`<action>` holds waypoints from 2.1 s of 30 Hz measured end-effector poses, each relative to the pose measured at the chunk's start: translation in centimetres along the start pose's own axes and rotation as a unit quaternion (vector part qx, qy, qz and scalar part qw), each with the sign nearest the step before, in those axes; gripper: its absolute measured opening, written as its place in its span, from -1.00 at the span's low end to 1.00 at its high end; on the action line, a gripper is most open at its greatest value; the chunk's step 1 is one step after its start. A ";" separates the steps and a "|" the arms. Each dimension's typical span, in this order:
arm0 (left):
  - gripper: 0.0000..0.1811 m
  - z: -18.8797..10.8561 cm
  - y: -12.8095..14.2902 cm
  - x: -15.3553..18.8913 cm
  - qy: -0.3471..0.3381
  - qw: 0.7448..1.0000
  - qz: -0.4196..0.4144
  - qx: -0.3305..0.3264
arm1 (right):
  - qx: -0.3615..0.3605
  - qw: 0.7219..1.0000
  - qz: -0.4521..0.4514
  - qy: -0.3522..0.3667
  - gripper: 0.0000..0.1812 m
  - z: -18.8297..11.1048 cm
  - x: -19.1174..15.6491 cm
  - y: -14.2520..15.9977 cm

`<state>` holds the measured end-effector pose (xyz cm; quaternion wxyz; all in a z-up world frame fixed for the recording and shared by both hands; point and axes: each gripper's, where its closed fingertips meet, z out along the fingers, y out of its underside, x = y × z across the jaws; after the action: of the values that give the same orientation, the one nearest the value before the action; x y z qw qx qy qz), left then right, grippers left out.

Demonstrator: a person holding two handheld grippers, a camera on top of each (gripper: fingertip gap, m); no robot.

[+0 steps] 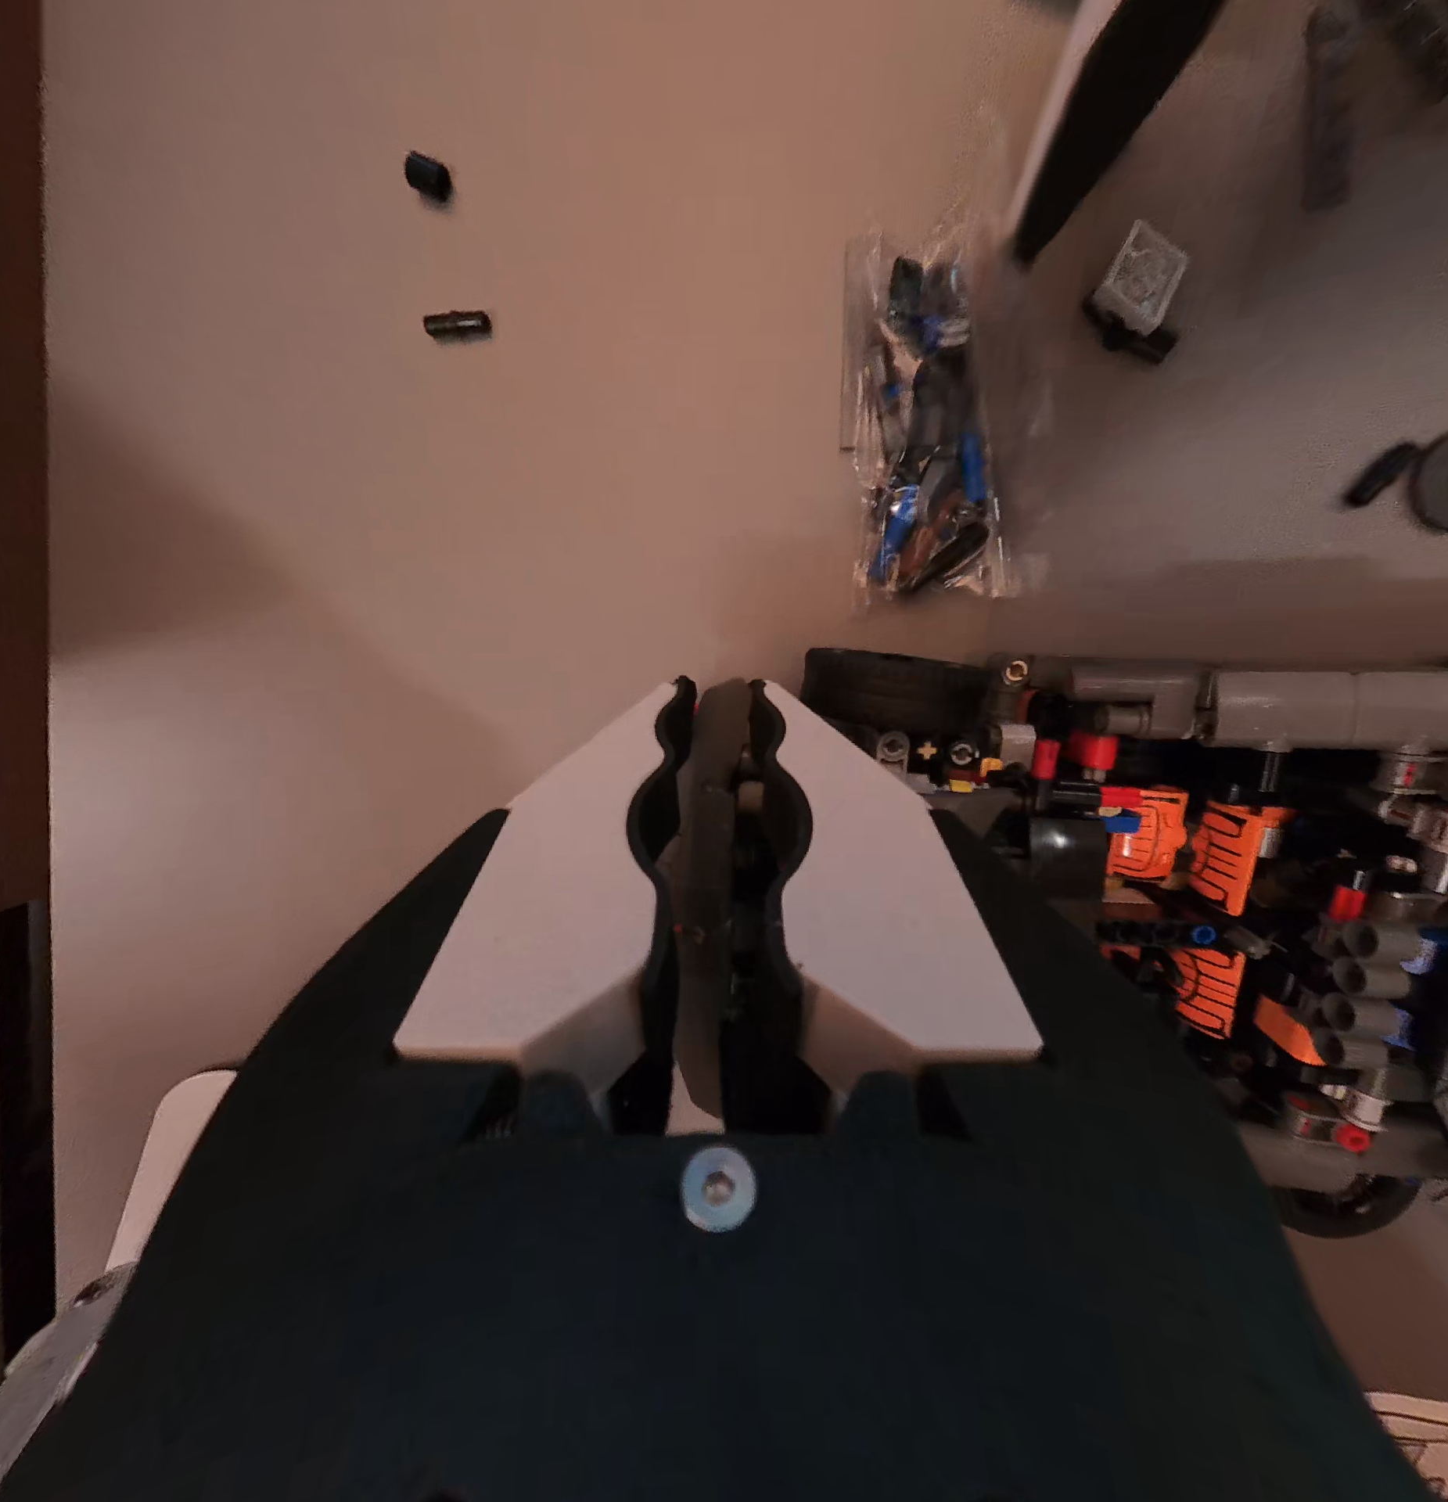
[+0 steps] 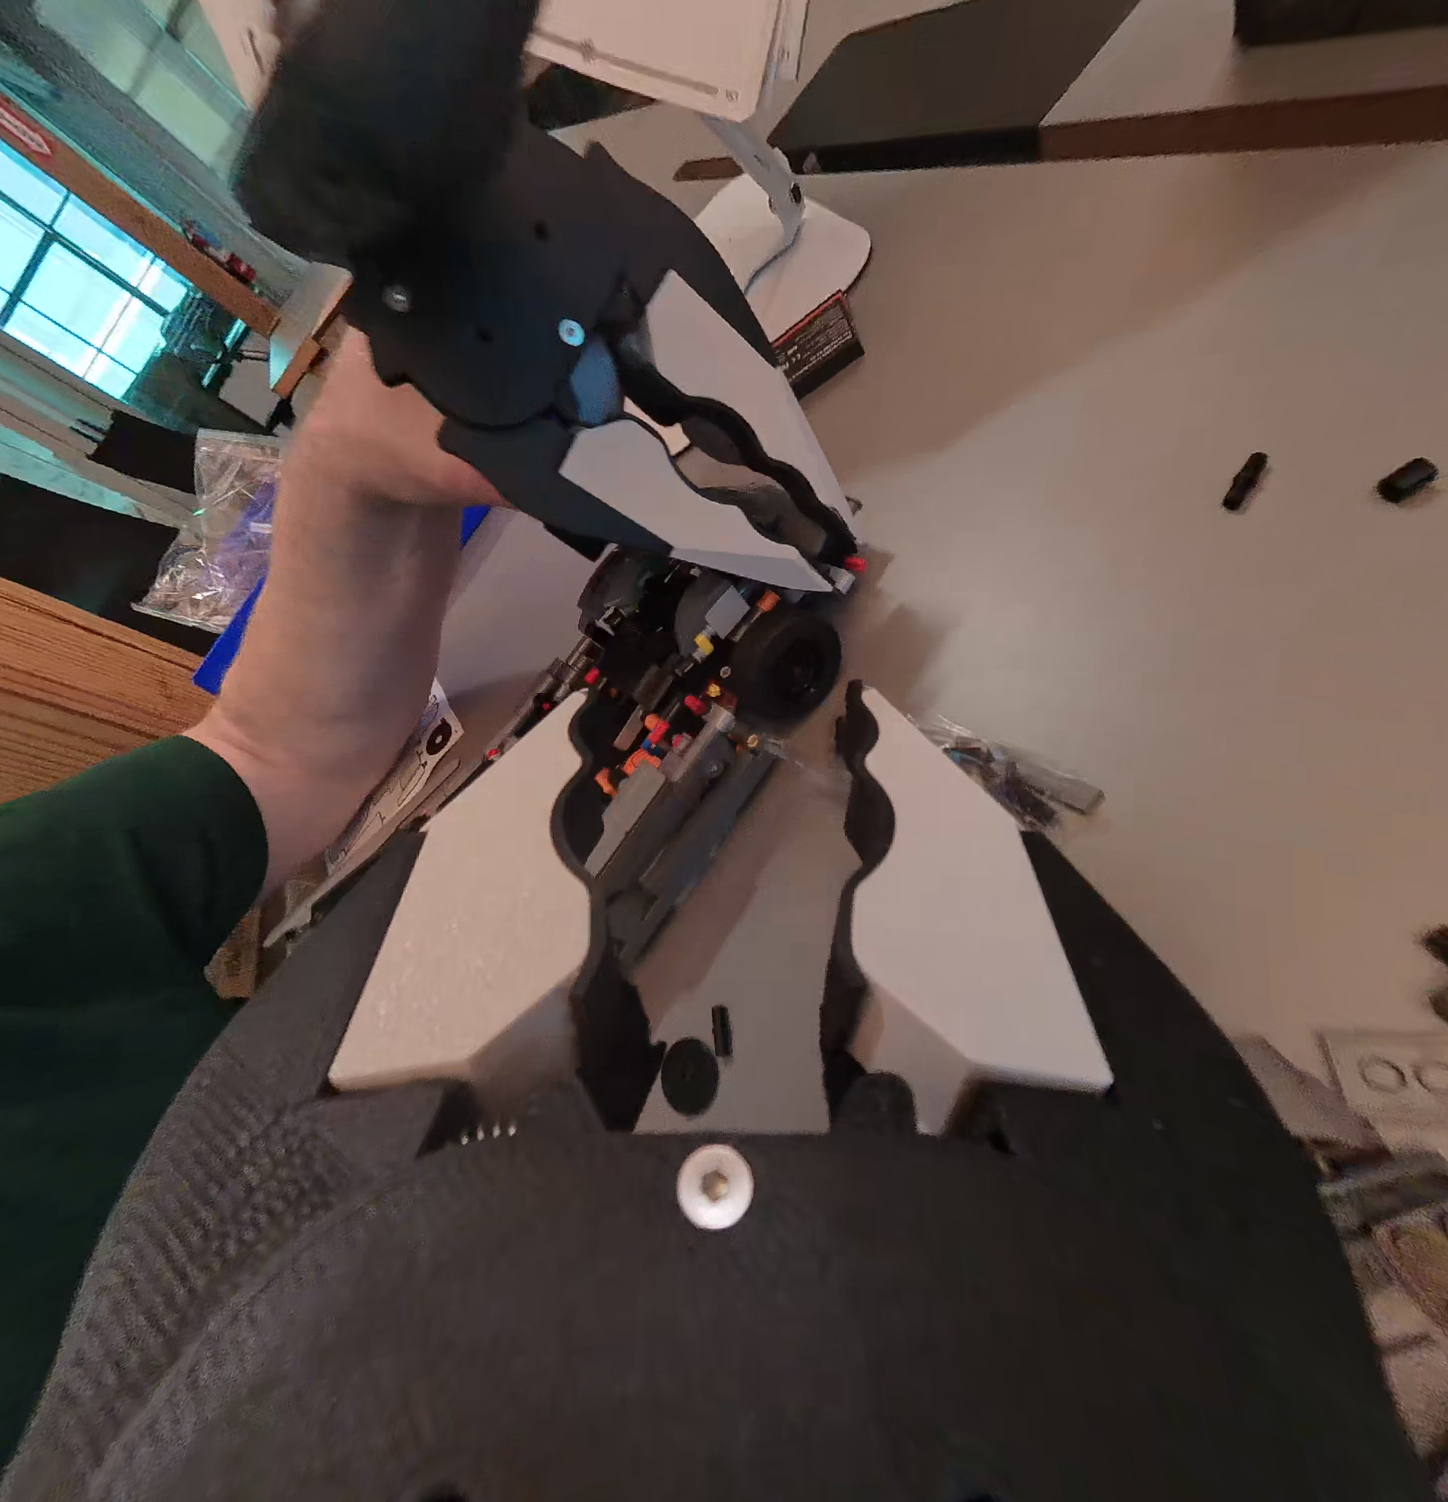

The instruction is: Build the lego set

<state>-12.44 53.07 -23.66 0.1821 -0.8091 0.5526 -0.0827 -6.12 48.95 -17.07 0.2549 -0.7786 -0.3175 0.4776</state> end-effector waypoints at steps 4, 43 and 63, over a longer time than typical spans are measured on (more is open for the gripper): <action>-0.83 0.4 0.1 -0.2 -0.001 1.000 -0.009 -0.013 | 0.019 1.000 -0.017 0.001 -0.38 -1.8 -0.5 0.0; -0.69 -24.4 -15.2 -0.6 -0.182 0.963 0.091 0.177 | -0.191 0.937 -0.278 -0.096 -0.47 11.6 -18.2 5.7; -0.73 -34.8 -16.7 7.4 -0.254 0.922 0.176 0.234 | -0.382 0.859 -0.330 -0.087 -0.33 17.0 -16.4 6.3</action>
<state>-6.89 44.50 14.26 0.5119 -0.6269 0.5864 0.0321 -25.56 34.25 -18.95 0.0514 -0.6202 -0.7338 0.2724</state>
